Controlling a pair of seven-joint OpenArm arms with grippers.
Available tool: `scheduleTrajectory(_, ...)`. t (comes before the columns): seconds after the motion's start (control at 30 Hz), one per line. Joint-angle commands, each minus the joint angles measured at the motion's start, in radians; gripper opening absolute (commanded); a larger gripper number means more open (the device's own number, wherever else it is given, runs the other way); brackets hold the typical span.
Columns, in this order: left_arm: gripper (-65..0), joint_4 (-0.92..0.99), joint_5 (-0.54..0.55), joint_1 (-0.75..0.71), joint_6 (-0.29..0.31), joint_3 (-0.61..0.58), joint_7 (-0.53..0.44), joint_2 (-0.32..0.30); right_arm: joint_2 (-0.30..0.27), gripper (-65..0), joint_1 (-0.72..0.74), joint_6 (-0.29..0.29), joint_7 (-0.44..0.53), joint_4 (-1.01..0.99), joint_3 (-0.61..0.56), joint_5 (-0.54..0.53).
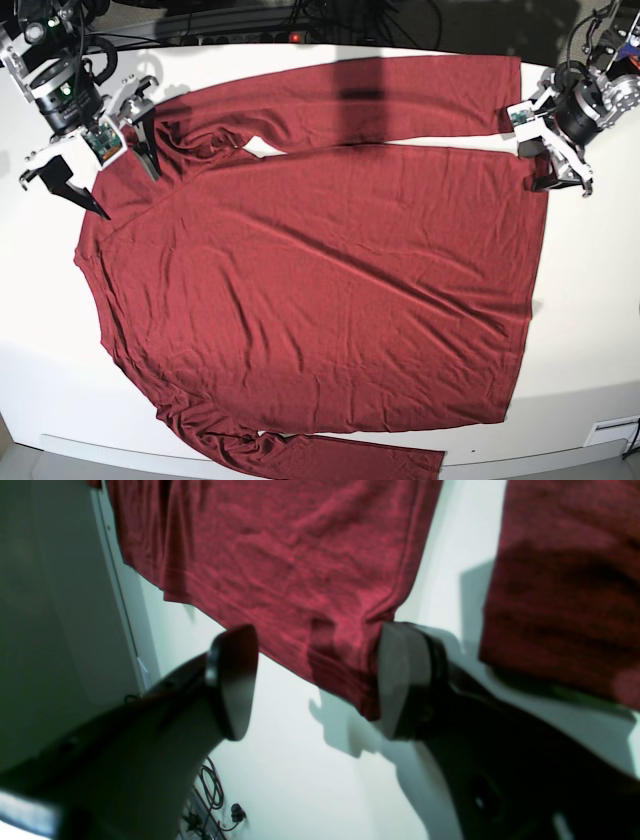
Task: Fold the T-shirt properly
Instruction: 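Move both grippers down to the shoulder edges of the red shirt, then grasp the shirt shoulder and sleeve seam with the right gripper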
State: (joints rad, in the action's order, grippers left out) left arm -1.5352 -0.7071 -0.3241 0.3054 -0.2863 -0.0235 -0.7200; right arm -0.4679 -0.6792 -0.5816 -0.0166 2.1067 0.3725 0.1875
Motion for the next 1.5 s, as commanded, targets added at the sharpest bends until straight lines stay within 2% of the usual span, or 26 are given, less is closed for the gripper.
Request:
scheduleTrajectory(0.0,-28.1,0.0,-0.001,-0.003,0.02,0.002,0.003,-0.012,-0.011,-21.1,0.001,0.01,0.023,0.016,0.007,-0.009)
scheduleTrajectory(0.1,-29.6,0.026,0.0,-0.002,0.02,0.002,0.006,-0.011,-0.011,-21.1,0.0,0.01,0.023,0.016,0.007,-0.009)
scheduleTrajectory(0.27,-41.8,0.105,0.0,0.003,0.02,0.002,-0.008,-0.011,-0.011,-21.1,0.0,0.01,0.023,0.016,0.007,-0.009)
scheduleTrajectory(0.37,-43.5,0.121,0.0,0.003,0.02,0.002,-0.008,-0.011,-0.011,-21.1,0.0,0.009,0.031,0.016,0.007,-0.014)
scheduleTrajectory(0.57,-43.5,0.121,0.001,0.008,0.019,0.002,-0.05,-0.011,-0.01,-21.1,0.006,0.003,0.034,0.016,0.007,-0.194)
scheduleTrajectory(0.67,-43.6,0.121,0.001,0.008,0.019,0.002,-0.111,-0.011,-0.005,-21.1,0.042,-0.028,-0.037,0.016,0.007,-0.266)
scheduleTrajectory(0.77,-44.0,0.121,0.001,0.008,0.02,0.002,-0.14,-0.011,-0.005,-21.1,0.083,-0.032,-0.138,0.016,0.007,-0.331)
scheduleTrajectory(0.9,-55.7,0.121,0.001,0.008,0.019,0.002,-0.14,-0.011,-0.005,-21.1,0.107,-0.033,-0.195,0.016,0.007,-0.388)
scheduleTrajectory(1.03,-59.8,0.121,0.001,0.008,0.019,0.002,-0.154,-0.011,-0.004,-21.1,0.108,-0.033,-0.196,0.015,0.007,-0.393)
scheduleTrajectory(1.13,-65.0,0.121,0.001,0.008,0.02,0.002,-0.154,-0.011,0.026,-21.1,0.118,-0.033,-0.249,0.011,0.007,-0.419)
scheduleTrajectory(1.2,-65.0,0.121,0.001,0.008,0.019,0.002,-0.155,-0.011,0.064,-21.1,0.13,-0.033,-0.291,0.0,0.007,-0.435)
scheduleTrajectory(1.27,-65.0,0.121,0.001,0.008,0.02,0.002,-0.159,-0.011,0.1,-21.1,0.15,-0.032,-0.291,-0.031,0.007,-0.435)
scheduleTrajectory(1.47,-65.0,0.121,0.001,0.008,0.02,0.002,-0.162,-0.009,0.168,-21.1,0.255,-0.033,-0.307,-0.206,0.006,-0.431)
